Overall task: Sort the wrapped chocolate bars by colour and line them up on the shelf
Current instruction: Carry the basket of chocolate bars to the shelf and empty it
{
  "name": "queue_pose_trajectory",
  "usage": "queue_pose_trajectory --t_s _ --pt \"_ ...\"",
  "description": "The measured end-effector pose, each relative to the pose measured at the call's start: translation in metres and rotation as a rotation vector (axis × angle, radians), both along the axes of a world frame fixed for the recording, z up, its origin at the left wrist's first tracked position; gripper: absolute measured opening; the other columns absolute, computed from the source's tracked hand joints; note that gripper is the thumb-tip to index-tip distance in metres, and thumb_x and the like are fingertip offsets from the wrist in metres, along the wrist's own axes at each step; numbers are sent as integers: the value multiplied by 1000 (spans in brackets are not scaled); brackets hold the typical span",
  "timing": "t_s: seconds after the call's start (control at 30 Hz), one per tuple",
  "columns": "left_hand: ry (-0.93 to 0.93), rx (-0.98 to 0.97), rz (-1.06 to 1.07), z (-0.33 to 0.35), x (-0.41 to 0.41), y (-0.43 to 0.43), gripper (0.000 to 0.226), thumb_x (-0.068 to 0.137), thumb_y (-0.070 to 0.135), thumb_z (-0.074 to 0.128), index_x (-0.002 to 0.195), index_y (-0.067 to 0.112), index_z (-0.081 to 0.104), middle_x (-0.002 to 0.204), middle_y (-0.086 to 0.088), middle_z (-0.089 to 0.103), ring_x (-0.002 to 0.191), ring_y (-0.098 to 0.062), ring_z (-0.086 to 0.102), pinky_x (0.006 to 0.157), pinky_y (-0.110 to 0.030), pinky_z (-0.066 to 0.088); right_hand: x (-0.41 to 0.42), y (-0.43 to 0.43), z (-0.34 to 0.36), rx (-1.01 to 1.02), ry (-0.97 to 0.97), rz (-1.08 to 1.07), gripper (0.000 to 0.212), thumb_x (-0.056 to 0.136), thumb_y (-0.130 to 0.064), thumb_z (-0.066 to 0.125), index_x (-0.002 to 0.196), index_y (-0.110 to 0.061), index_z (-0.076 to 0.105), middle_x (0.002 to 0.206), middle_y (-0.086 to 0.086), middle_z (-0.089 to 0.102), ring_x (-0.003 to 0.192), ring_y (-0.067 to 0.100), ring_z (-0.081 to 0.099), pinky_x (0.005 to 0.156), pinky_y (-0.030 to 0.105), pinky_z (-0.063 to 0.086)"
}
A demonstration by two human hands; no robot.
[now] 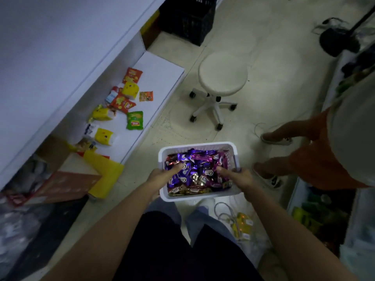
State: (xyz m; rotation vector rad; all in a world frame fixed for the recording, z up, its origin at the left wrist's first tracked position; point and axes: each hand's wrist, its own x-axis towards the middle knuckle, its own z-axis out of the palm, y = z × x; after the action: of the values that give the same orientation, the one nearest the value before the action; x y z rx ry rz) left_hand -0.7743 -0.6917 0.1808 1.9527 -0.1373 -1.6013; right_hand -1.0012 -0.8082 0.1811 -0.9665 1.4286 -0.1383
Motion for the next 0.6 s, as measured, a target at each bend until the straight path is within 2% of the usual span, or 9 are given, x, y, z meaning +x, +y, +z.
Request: queue_pose_trajectory --t_s 0.07,0.13,0.27,0.4,0.5,0.6 --pt "35 -18 72 3 -4 -12 87 40 63 86 107 11 68 95 -11 74 87 -28 72 86 -47 56 0 -21 3 -2 -18 12 32 72 -20 80 99 -6 71 95 13 72 79 19 69 57 22 55" --pt "29 -23 104 0 0 -22 94 33 68 87 107 12 69 96 -11 74 88 -29 72 86 -49 56 5 -37 0 2 -21 40 34 72 -21 80 101 -7 70 97 12 72 80 17 69 55 20 54" --pt "-86 21 201 -1 20 -38 69 55 65 81 99 13 70 93 -10 74 85 -27 71 84 -46 57 35 -58 -4 55 -14 108 36 73 -27 79 102 -8 69 96 8 70 78 14 66 51 16 50" --pt "-169 52 360 -10 58 -59 92 39 80 75 104 16 66 101 -8 71 92 -27 68 88 -44 55 78 -77 -6 68 -14 169 43 71 -34 80 106 -10 67 100 7 70 86 17 66 58 19 50" --pt "-170 43 385 -11 91 -83 77 62 69 74 112 10 63 108 -12 69 95 -29 66 89 -43 54 113 -98 -2 72 -15 166 42 71 -32 80 104 -10 67 101 8 70 87 19 67 61 21 52" --pt "-164 17 386 -14 128 -111 79 69 64 72 120 5 59 117 -15 64 105 -32 61 92 -41 50 146 -124 8 60 -9 162 35 72 -31 80 97 -11 67 97 7 70 81 16 66 57 18 52"
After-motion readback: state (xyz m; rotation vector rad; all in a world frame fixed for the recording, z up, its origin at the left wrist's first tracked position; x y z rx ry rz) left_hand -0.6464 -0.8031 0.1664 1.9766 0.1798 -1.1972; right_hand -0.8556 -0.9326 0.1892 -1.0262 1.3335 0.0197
